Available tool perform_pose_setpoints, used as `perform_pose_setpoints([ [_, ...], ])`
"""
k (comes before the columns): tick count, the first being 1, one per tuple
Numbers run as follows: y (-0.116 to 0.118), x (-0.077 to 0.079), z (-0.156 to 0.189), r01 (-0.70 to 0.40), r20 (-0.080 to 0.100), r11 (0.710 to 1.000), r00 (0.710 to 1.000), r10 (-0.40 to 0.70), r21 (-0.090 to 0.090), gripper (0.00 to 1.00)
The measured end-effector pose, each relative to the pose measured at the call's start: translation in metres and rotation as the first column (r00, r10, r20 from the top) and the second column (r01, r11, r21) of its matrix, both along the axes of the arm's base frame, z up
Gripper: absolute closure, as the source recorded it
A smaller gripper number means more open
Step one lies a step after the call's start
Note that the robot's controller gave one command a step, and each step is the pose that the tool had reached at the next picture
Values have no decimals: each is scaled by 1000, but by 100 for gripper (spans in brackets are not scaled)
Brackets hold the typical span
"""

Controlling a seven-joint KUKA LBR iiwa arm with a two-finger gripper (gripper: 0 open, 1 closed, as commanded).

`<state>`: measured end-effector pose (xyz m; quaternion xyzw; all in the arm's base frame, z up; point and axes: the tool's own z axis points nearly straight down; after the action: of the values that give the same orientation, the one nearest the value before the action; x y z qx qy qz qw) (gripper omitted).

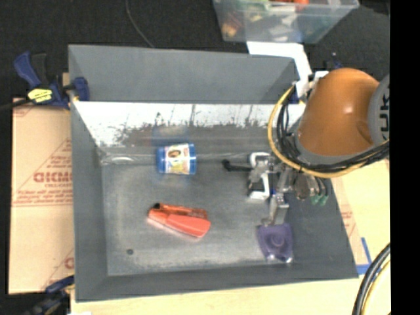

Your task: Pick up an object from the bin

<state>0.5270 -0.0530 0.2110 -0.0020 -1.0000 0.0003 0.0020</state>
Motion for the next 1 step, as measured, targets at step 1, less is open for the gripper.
perform_pose_setpoints([
  [1, 0, 2, 4, -3, 8, 1000, 1000, 3, -1, 0],
])
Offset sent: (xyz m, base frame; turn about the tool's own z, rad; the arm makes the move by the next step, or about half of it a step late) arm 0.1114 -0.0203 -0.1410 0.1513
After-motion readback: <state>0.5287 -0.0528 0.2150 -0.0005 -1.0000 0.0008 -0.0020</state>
